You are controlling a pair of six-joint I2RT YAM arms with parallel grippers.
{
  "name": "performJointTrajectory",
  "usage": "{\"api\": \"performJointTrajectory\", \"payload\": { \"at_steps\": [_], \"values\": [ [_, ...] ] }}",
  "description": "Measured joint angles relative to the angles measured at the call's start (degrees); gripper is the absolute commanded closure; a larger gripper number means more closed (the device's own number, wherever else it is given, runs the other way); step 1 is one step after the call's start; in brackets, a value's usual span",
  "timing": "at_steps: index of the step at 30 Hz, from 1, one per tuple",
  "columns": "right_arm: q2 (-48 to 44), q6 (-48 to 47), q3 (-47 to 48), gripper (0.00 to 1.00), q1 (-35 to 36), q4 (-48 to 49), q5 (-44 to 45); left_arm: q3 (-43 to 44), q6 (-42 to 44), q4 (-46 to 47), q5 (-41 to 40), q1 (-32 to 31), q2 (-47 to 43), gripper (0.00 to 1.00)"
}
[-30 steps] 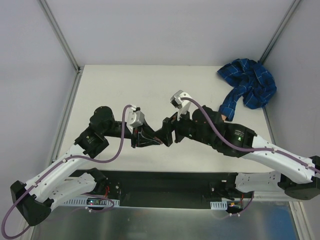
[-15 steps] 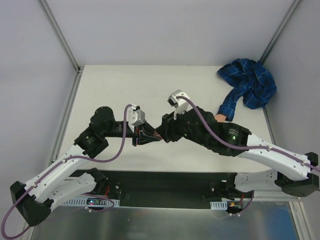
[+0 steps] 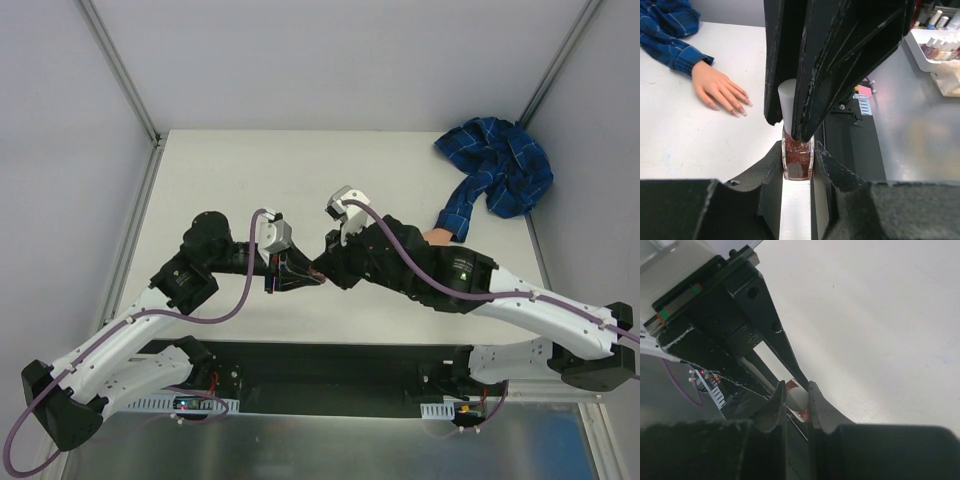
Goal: Paint the nails
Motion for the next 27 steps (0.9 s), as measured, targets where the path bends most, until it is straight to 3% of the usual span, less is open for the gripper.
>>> {"api": "performJointTrajectory", "payload": {
  "at_steps": [12,27],
  "values": [
    [-2.73,-6.08,-0.50,0.99,-1.99,0.28,-6.14,0.92,-1.53,-0.55,8.33,-0.02,3.43,1.00],
    [-3.98,-6.47,-1.44,0.99,-1.92,0.35,-7.15,0.94,-1.55,-0.57,7.65,-0.02,3.41,1.00]
  ]
}}
